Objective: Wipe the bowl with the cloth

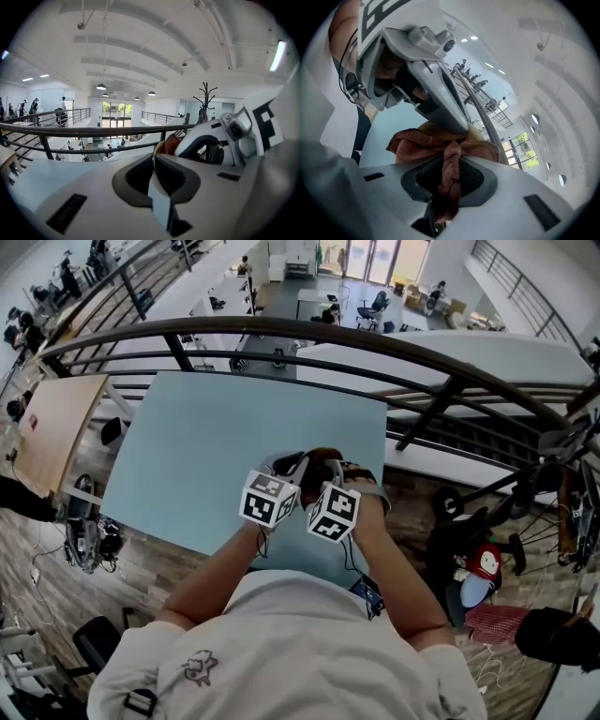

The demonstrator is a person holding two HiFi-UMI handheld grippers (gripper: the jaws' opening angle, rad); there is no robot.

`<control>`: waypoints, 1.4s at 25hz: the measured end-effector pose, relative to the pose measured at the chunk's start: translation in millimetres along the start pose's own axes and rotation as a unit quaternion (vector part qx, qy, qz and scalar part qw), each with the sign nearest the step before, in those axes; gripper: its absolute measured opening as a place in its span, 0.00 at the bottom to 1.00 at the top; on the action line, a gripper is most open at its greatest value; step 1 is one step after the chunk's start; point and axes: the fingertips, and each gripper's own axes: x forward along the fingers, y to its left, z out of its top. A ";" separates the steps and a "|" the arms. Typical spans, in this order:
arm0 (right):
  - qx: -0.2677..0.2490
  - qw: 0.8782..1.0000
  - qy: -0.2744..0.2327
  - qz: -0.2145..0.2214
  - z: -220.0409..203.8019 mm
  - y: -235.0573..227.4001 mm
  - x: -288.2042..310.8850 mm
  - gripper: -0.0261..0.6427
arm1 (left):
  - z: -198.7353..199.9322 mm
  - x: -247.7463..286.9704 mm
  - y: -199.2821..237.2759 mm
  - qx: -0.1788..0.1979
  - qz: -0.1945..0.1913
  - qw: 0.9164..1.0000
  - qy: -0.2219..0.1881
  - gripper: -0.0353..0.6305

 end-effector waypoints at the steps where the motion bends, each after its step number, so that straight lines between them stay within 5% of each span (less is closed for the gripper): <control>1: 0.005 1.000 0.004 -0.010 -2.6 -4.3 -0.8 0.18 | -2.3 -0.4 -2.0 -0.002 -0.003 1.000 0.003 0.09; 8: 0.008 0.999 -0.028 -0.029 12.4 -5.9 -0.8 0.18 | 4.2 -1.7 -17.8 0.001 -0.026 1.000 -0.005 0.10; 23: -0.012 0.996 -0.050 0.069 12.4 26.7 -16.9 0.18 | -3.2 5.0 1.5 0.000 -0.012 1.000 -0.001 0.09; 35: 0.014 0.997 -0.067 0.026 -0.2 5.4 -66.1 0.18 | 11.0 -2.4 39.6 -0.043 0.012 0.999 -0.019 0.09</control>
